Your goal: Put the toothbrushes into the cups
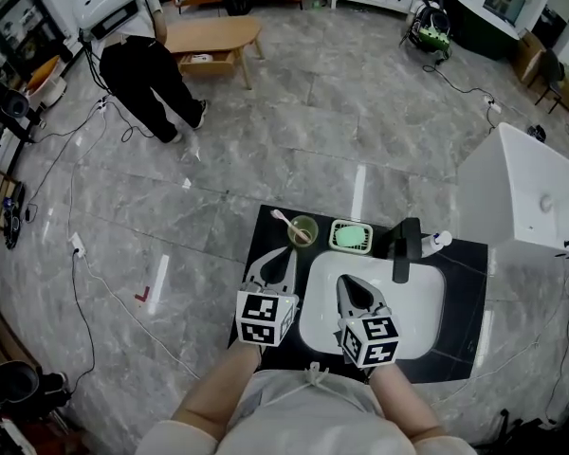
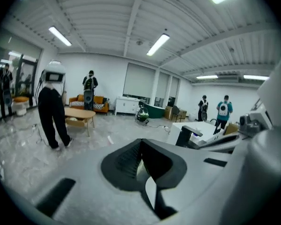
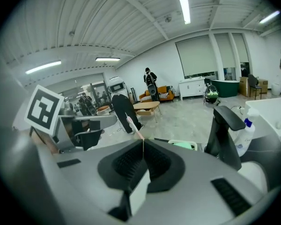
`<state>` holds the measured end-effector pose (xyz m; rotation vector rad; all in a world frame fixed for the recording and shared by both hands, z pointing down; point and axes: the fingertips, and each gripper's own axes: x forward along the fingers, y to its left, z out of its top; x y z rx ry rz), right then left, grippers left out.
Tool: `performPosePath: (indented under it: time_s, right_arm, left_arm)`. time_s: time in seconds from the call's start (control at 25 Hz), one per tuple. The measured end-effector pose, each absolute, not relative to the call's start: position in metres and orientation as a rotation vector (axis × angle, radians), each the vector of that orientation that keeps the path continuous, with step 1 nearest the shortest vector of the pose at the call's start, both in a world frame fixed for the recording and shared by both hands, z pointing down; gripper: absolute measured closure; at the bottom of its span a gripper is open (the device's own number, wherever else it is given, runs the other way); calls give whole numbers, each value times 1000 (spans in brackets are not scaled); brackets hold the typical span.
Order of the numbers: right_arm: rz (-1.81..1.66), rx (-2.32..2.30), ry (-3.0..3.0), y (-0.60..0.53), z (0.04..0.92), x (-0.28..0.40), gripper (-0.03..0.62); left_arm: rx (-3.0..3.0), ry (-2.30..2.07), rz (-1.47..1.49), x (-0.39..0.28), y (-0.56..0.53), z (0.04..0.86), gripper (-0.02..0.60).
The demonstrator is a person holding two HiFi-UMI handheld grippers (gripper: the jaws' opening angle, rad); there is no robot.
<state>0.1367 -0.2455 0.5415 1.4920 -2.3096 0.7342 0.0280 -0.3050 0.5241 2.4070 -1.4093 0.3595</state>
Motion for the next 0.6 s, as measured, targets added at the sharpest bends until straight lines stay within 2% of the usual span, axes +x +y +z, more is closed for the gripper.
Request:
performPosePath:
  time_s: [0.36, 0.6]
  right_arm:
    - [544, 1586, -2386, -247, 490, 155, 568]
    - [442, 1614, -2409, -239, 469, 161, 568]
  left_arm:
    - [2661, -1368, 267, 62, -266, 447, 563]
    - [2668, -1287, 177, 69, -242, 435, 563]
